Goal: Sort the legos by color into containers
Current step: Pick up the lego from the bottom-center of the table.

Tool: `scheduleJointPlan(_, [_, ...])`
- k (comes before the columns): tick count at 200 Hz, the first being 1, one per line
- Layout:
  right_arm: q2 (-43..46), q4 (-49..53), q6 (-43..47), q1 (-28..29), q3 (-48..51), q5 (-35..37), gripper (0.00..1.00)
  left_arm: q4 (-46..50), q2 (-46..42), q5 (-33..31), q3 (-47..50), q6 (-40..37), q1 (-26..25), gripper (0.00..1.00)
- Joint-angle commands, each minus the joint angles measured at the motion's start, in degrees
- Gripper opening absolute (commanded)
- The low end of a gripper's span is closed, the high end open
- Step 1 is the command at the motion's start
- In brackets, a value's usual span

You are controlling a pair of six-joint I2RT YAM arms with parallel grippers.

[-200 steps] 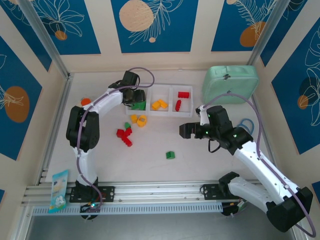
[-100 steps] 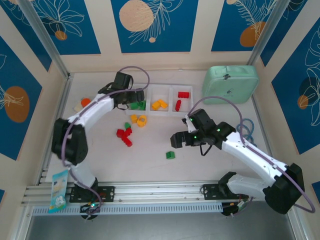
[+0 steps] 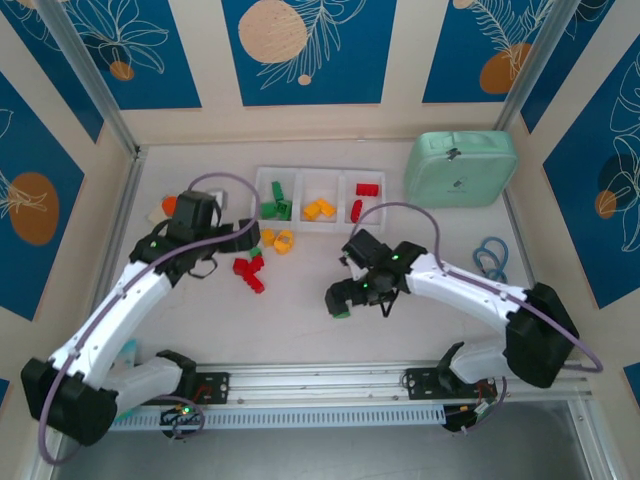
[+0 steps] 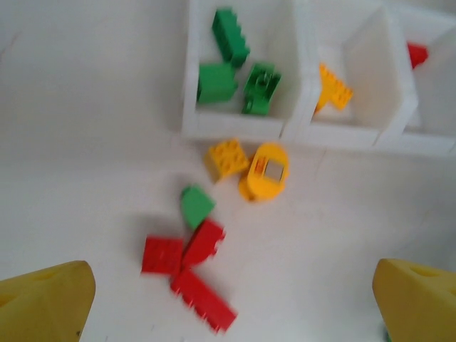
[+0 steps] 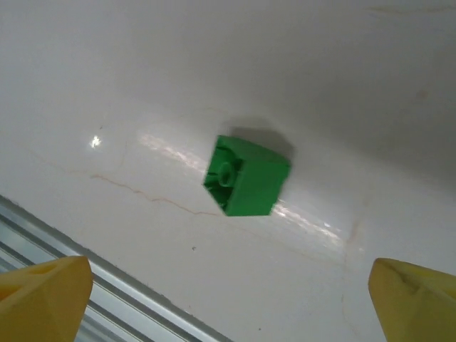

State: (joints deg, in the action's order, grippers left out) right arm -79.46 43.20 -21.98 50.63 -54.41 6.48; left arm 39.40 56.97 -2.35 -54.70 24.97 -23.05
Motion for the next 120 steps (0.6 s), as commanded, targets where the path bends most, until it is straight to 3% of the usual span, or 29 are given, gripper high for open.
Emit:
scheduleJointPlan(1, [0.24, 0.95, 20.05, 4.07, -2.16, 5.58, 1.00, 8.29, -6.66, -0.16, 2.36, -0.48, -0.25, 0.99])
scheduleJointPlan(23, [3.58, -1.84, 36.36, 5.94, 1.20, 6.68, 0.99, 11.72, -12.78, -1.57, 3.35, -0.53, -0.17, 0.99])
scheduleJointPlan(58, [6.69, 0.00, 57.03, -1.38, 5.03, -5.49, 0.99, 14.28, -18.59, -1.15, 4.14, -1.28, -0.07, 0.99])
scheduleJointPlan(94, [6.36, -6.43, 63.49, -2.65, 9.62, -7.46, 0.99, 13.58, -19.70, 1.69, 5.72, -1.70, -0.07, 1.00])
scheduleJointPlan(120, [4.17, -14.52, 63.01, -2.19, 12.92, -6.36, 0.99, 11.71, -19.38, 2.05, 6.80, -2.50, -0.02, 0.99])
